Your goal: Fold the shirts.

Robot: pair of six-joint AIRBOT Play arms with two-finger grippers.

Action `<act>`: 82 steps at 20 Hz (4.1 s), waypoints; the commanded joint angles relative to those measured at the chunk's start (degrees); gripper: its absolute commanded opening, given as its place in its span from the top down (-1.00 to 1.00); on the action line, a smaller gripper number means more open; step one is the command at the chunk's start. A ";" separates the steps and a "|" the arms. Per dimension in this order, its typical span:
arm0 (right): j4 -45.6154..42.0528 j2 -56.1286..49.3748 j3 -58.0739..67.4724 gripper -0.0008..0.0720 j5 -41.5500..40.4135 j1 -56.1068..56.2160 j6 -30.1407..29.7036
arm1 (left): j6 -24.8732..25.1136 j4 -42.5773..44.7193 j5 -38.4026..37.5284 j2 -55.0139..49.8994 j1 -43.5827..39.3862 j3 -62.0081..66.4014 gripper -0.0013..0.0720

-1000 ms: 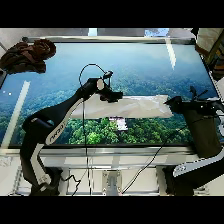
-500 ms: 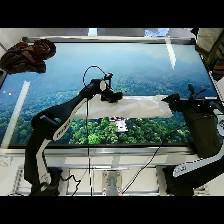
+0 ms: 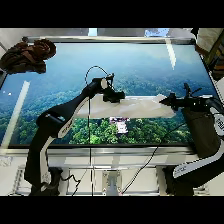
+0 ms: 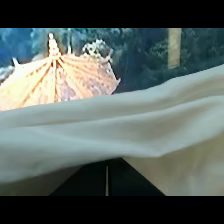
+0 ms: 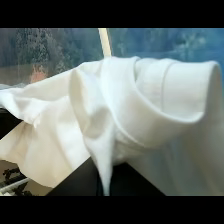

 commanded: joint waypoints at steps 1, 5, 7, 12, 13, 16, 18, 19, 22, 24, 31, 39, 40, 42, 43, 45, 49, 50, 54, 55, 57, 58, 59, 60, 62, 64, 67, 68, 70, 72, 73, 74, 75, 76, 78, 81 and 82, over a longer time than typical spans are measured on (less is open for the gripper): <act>0.11 0.02 0.48 0.90 1.55 0.15 0.07 | 0.37 -2.01 -1.14 -0.37 -0.04 0.22 0.94; -2.03 0.02 4.37 0.40 4.35 -0.33 0.11 | 0.46 -2.10 -2.40 -0.37 -0.04 0.22 0.94; -12.57 0.09 8.17 0.40 6.38 -1.14 3.78 | 0.48 -1.99 -2.60 -0.37 -0.02 0.22 0.94; -32.92 0.79 14.10 -0.25 7.04 -5.11 12.35 | 0.46 -1.66 -2.40 -0.37 0.00 0.22 0.94; -32.48 0.72 14.03 -0.25 6.38 -5.86 12.24 | 0.46 -1.66 -2.47 -0.37 0.00 0.22 0.94; -30.95 0.15 13.94 -0.53 5.07 -6.27 11.85 | 0.42 -1.70 -2.47 -0.37 0.00 0.22 0.94; -26.29 -1.33 13.94 -0.52 4.79 -6.45 11.43 | 0.26 -1.95 -2.64 -0.37 0.00 0.33 0.94; -23.39 -2.56 13.94 -0.52 5.18 -6.51 10.75 | 0.28 -2.36 -2.93 -0.37 0.00 0.59 0.94; -15.08 -6.67 13.94 -0.52 8.70 -6.51 8.92 | 0.28 -2.97 -3.82 -0.35 0.00 1.73 0.94; -14.84 -7.67 13.94 -0.53 7.78 -6.54 8.57 | 0.31 -2.97 -4.11 -0.35 0.00 2.27 0.94; -7.28 -7.67 13.99 -0.52 9.75 -14.01 8.66 | 0.31 -2.97 -4.33 -0.35 0.00 2.62 0.94; -5.97 -7.67 13.99 -0.52 12.66 -14.88 6.86 | 0.24 -4.13 -3.06 -0.35 0.00 2.60 0.94; -4.61 -7.69 13.99 -0.52 12.68 -14.27 6.10 | 0.26 -4.31 -3.06 -0.35 0.00 2.62 0.94; -3.61 -7.80 13.99 -0.52 12.55 -13.03 5.64 | 0.24 -4.31 -3.06 -0.35 0.00 2.60 0.94; -4.13 -7.91 13.99 -0.52 12.22 -12.48 5.64 | 0.24 -4.33 -3.08 -0.35 0.00 2.60 0.94; -4.66 -8.57 13.99 -0.52 12.09 -11.30 5.64 | 0.26 -4.66 -3.08 -0.35 0.00 2.60 0.94; -5.31 -10.93 13.99 -0.52 12.28 -9.09 5.66 | 0.26 -4.76 -3.15 -0.35 0.00 2.62 0.94; -5.62 -11.13 13.99 -0.52 11.98 -8.70 5.64 | 0.26 -4.76 -3.13 -0.35 0.00 2.62 0.94; -8.46 -11.13 13.99 -0.52 10.75 -8.48 5.81 | 0.24 -4.76 -2.86 -0.35 0.00 2.60 0.94; -9.42 -11.13 13.99 -0.52 10.73 -8.44 5.88 | 0.24 -4.85 -2.75 -0.35 0.00 2.62 0.94; -9.29 -11.15 13.99 -0.52 10.78 -8.37 5.88 | 0.24 -5.55 -2.64 -0.35 0.00 2.62 0.94; -9.22 -11.15 13.99 -0.52 10.84 -8.13 5.88 | 0.26 -5.79 -2.64 -0.35 0.00 2.62 0.94; -9.01 -11.15 13.97 -0.52 11.06 -7.91 5.88 | 0.24 -5.84 -2.64 -0.35 0.00 2.60 0.94; -8.50 -11.17 13.97 -0.51 11.26 -7.50 5.86 | 0.24 -5.84 -2.64 -0.35 0.00 2.62 0.94; -6.99 -11.17 13.97 -0.51 11.65 -6.45 5.79 | 0.24 -5.84 -2.62 -0.35 0.00 2.60 0.94; -6.93 -11.17 13.97 -0.48 11.72 -5.25 5.66 | 0.24 -5.86 -2.62 -0.35 0.00 2.62 0.94; -6.73 -11.17 13.99 0.35 12.28 -3.89 5.66 | 0.24 -5.99 -2.62 -0.35 0.00 2.62 0.94; -6.23 -11.17 13.99 0.90 12.79 -3.89 5.66 | 0.24 -5.99 -2.64 -0.35 0.00 2.60 0.94; -3.43 -10.95 14.12 0.90 14.56 -4.17 4.28 | -0.37 -5.99 -2.97 -0.37 0.00 2.60 0.94; -0.63 -9.94 14.12 0.90 16.00 -4.48 4.35 | -1.01 -5.99 -3.41 -0.39 -0.02 2.60 0.94; 0.24 -9.09 14.12 0.90 16.79 -4.46 4.33 | -0.94 -5.95 -3.72 -0.48 -0.02 2.60 0.94; 1.51 -7.96 14.14 0.90 17.53 -4.31 4.33 | -0.92 -5.95 -4.11 -0.74 -0.02 2.60 0.94; 3.10 -6.71 14.12 0.90 18.03 -4.11 4.31 | -0.81 -6.01 -5.18 -1.20 -0.07 2.60 0.95; 4.66 -5.25 14.12 0.90 18.12 -3.87 4.31 | -0.55 -5.99 -6.88 -1.84 -0.24 2.60 0.94; 7.32 -1.68 14.38 0.90 18.40 -3.15 4.13 | 0.28 -6.10 -9.07 -3.48 -1.09 2.60 0.95; 8.76 3.28 16.50 0.90 19.74 -0.98 4.22 | 2.21 -10.51 -3.45 -4.70 -3.67 2.60 0.95; 9.38 4.94 17.29 0.90 19.71 0.17 4.39 | 4.39 -13.09 -1.01 -4.66 -4.35 2.93 0.94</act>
